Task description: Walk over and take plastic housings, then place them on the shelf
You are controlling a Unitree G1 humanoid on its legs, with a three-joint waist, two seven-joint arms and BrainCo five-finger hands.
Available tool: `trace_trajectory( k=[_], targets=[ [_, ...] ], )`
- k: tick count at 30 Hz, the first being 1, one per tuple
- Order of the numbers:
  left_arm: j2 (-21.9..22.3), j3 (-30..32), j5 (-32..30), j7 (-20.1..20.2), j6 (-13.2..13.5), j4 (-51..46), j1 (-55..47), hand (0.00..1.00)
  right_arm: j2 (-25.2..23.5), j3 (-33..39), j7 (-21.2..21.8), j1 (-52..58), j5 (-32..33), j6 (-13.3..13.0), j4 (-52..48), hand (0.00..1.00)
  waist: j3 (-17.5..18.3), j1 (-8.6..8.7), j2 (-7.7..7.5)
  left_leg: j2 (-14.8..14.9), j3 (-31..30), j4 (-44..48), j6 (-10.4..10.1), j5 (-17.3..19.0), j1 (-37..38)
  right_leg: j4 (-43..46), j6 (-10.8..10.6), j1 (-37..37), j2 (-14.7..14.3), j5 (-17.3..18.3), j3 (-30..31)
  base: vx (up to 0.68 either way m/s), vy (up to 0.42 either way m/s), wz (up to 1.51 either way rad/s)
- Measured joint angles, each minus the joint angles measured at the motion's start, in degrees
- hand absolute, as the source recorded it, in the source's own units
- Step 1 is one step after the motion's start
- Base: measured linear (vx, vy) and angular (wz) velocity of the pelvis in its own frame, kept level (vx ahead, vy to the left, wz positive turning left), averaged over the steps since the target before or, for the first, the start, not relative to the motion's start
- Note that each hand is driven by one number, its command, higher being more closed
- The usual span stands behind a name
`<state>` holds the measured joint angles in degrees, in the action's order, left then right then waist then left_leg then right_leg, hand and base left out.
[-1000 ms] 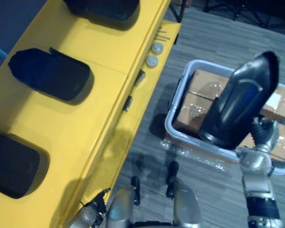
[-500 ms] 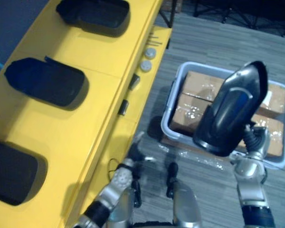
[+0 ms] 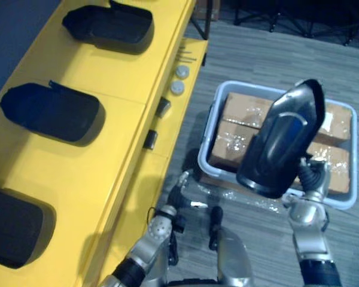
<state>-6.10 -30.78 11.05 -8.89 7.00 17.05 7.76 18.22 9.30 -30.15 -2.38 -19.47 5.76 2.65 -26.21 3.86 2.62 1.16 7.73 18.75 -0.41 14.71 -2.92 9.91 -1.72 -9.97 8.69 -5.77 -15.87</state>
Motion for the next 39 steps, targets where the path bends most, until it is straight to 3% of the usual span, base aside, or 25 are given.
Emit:
trace_trajectory(
  k=[4,7,15,21,32,39],
  targets=[
    [-0.03,0.34,5.18,1.2,-1.91,-0.07,0.41,0.0,0.05,0.25,-3.64,0.32,-3.38,-3.14,-1.64,1.0,1.39,0.32,0.3,0.0,0.69,-0.83,0.01,-0.02,1.09,-1.08,-0.27,0.84,-0.24,-0.19,0.45,-0.01,0.018,-0.08],
    [-0.16,0.88,8.88,2.88,-1.94,-0.09,0.97,0.0,0.22,0.91,-6.46,1.02,-4.26,-5.0,-2.12,1.0,2.72,0.33,0.34,-0.03,0.79,-1.51,0.0,-0.09,2.63,-1.45,-0.4,1.9,-0.35,-0.29,0.49,0.01,0.014,-0.02],
    [-0.26,3.75,11.53,2.77,-1.81,-3.64,3.51,0.0,0.32,3.71,-12.92,1.17,-6.77,-10.55,-1.96,1.0,5.73,1.78,0.85,-0.9,1.09,-3.37,0.12,-1.15,5.94,-2.29,-0.54,4.27,0.14,-0.22,0.95,-0.01,0.036,-0.02],
    [0.25,5.22,11.63,2.8,-1.97,-4.15,4.15,0.0,0.48,3.32,-13.31,0.86,-8.64,-14.06,0.19,1.0,7.26,1.94,0.74,-0.96,1.04,-4.88,0.08,-1.82,7.21,-4.65,-0.77,6.11,-0.01,-0.83,0.81,-0.08,-0.003,0.0],
    [0.27,5.87,11.51,4.54,-1.62,-4.7,4.19,0.0,0.47,-2.86,-12.23,-3.46,-10.62,-14.78,3.03,1.0,8.74,1.42,0.55,-0.95,0.87,-5.18,0.08,-2.08,7.89,-7.21,-0.61,8.13,-0.47,-3.14,0.44,-0.03,-0.001,0.0],
    [0.33,5.48,11.42,6.83,-1.69,-5.62,4.18,0.0,0.29,-8.56,-12.21,-5.47,-10.63,-16.86,3.89,1.0,8.93,0.46,0.56,-0.96,0.58,-5.21,0.13,-2.16,7.89,-7.55,-0.69,8.27,-0.5,-3.24,0.1,0.0,0.0,0.0]
  ],
)
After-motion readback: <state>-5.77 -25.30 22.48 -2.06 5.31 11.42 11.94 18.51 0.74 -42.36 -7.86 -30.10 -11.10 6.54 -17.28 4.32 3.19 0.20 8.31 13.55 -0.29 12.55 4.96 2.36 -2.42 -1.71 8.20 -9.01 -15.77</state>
